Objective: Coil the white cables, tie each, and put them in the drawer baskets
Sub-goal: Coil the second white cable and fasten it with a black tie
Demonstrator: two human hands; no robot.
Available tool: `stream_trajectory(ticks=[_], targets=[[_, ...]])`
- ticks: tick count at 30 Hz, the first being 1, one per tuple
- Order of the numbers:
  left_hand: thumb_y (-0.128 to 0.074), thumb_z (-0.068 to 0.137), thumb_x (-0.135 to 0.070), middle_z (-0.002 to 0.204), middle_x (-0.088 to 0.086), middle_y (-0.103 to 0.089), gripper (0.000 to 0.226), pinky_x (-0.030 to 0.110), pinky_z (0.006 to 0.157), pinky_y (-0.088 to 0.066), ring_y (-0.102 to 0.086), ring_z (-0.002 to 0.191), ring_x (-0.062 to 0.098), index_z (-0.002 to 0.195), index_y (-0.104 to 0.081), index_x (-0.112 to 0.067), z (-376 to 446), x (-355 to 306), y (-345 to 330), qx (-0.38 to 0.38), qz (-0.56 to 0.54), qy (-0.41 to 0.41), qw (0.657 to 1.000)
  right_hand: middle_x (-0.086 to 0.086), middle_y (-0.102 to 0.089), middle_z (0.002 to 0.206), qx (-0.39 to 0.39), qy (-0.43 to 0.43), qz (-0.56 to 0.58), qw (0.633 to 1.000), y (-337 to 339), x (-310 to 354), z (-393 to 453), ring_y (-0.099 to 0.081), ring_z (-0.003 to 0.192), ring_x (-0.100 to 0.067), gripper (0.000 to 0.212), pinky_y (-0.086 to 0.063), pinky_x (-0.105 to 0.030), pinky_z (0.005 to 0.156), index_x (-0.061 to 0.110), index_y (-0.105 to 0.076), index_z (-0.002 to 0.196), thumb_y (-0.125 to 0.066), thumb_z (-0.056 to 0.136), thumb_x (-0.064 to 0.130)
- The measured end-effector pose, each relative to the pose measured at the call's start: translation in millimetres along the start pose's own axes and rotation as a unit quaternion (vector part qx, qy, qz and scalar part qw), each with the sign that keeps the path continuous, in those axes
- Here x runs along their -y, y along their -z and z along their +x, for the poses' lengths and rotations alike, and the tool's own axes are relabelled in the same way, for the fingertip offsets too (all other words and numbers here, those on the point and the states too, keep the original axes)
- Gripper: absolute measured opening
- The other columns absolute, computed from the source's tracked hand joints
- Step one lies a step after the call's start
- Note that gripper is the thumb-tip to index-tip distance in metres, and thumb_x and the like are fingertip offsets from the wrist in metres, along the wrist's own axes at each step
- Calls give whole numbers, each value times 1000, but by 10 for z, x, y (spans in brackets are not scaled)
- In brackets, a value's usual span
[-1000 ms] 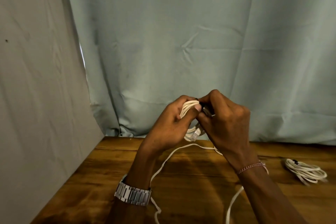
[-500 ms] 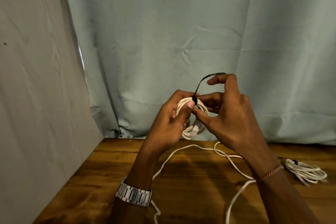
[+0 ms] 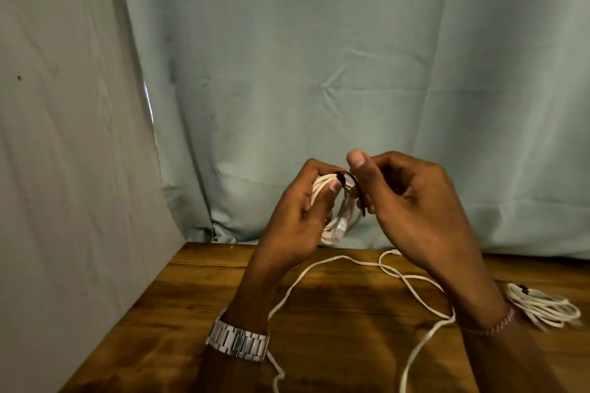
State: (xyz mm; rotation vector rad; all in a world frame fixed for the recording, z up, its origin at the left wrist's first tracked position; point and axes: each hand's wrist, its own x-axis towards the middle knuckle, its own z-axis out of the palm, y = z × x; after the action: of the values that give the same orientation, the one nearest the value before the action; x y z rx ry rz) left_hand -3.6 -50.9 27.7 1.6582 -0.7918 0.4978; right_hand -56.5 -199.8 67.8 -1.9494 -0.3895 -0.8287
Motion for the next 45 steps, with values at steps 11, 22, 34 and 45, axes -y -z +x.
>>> stream_trajectory(ticks=[11,22,34,45], targets=[[-46,106,-27,79,-16,-60,15,25,60,-45,-53,65,1,115,-53,-18,-6,16,-30,7,38,-8,999,-1,-74,73,67,-85,145,984,-29,-138,62,-69,66,-12,14,-58,-23,65,18,-78,86,-69,93,27],[-49,102,-37,79,-1,-58,19,28,63,-51,-56,69,7,106,-49,-18,5,-19,-42,-50,21,29,998,-4,-74,74,84,-65,140,984,7,-150,81,-70,70,-15,10,-56,-17,63,15,-78,87,-70,91,21],[-48,103,-32,88,9,-60,18,36,66,-52,-57,74,16,110,-49,-15,8,26,-57,-48,-40,38,997,-2,-74,70,97,-75,130,984,-51,-169,72,-69,65,-11,14,-52,-12,59,14,-77,84,-72,89,26],[-56,102,-18,79,8,-59,16,32,61,-47,-52,67,15,109,-57,-5,55,51,-142,-78,-150,75,983,14,-73,66,53,-84,-26,995,-45,-241,72,-69,63,-3,24,-58,-31,67,26,-75,75,-70,90,45]])
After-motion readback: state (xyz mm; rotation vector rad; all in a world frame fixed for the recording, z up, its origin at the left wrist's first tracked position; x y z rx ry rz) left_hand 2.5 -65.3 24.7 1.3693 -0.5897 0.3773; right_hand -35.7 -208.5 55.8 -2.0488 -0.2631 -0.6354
